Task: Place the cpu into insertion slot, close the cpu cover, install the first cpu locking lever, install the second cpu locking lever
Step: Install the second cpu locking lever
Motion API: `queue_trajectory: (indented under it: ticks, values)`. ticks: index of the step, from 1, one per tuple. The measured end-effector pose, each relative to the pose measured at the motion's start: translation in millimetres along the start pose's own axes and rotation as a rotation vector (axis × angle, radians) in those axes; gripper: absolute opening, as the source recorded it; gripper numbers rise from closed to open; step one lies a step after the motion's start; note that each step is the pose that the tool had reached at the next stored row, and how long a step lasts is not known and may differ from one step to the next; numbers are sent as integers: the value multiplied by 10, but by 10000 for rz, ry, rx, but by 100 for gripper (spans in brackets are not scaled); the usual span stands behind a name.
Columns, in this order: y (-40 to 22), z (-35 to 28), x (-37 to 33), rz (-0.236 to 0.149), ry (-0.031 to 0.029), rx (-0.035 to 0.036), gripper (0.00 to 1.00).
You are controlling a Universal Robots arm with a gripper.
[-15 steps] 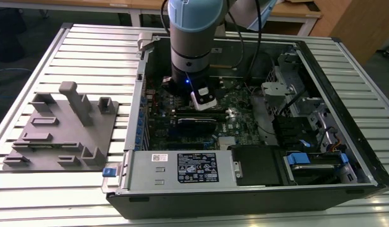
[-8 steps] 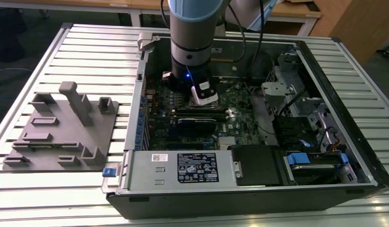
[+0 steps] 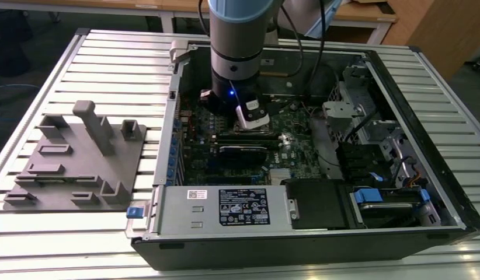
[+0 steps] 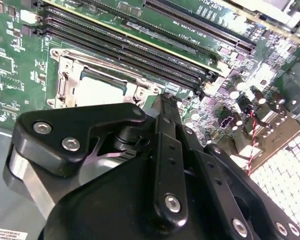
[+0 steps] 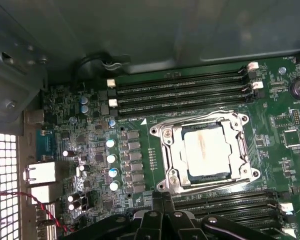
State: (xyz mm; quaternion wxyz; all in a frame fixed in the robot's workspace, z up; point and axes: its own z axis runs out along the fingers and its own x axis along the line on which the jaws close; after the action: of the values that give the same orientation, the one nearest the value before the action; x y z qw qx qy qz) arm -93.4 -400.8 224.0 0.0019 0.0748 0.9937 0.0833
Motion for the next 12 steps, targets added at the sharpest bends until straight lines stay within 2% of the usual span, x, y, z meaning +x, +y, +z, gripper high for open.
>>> queue_trajectory:
  ticks: [2,4,12]
  values:
    - [4,1,-15,1,-1,0,11]
    - [13,2,-66,1,1,1,11]
    - [61,10,-370,3,10,3,11]
